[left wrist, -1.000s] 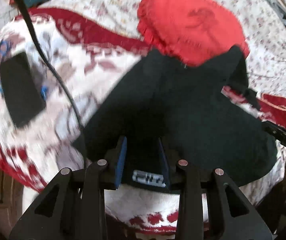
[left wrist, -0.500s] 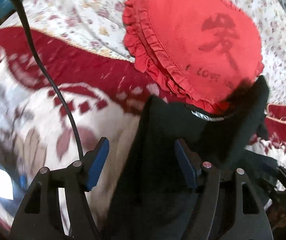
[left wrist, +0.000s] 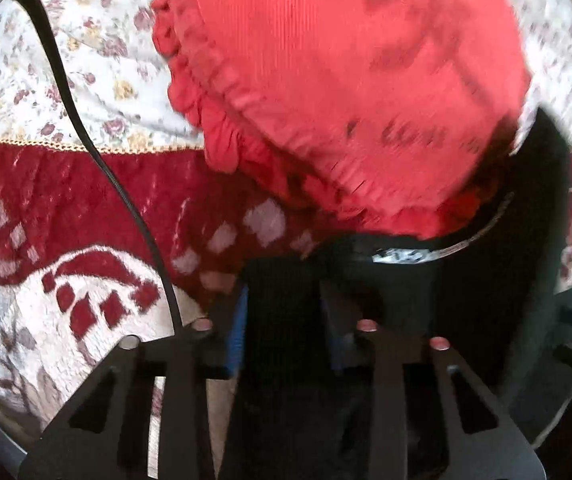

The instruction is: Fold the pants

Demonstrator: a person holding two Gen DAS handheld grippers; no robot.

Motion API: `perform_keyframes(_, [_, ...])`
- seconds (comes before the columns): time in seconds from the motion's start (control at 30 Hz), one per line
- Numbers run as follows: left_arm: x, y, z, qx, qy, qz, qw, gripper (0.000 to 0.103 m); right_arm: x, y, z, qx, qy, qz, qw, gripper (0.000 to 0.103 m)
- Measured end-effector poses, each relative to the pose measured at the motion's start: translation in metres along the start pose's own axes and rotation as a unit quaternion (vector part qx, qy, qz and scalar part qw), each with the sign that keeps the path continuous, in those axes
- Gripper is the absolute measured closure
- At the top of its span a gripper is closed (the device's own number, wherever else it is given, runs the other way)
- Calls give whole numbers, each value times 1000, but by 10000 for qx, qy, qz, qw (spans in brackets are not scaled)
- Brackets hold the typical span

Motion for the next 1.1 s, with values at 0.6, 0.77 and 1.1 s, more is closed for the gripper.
perform_keyframes(0.6, [-169,-53,-146,432,-1467,-9,9882,91,-59,13,40,136,-810,464,9955,35])
perform_keyframes(0.77, [-152,-82,-183,569,-1161,-123,9915,91,-54,-3,67,1002,-728,964,9876,31])
perform_keyframes(1.1, [-146,-72,-201,312,-999,-111,9944,93,-12,42,106,-2034,-311,-431,9776,31])
Point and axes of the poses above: each gripper's, at about its wrist camera, not at the fingertips, and x roughly the way its jaws point, y to its left, z to its top, the point moved 2 cm from there along x, roughly the way its jaws point, and after that the axes turned 11 degrees about x, right-handed, at the moved point
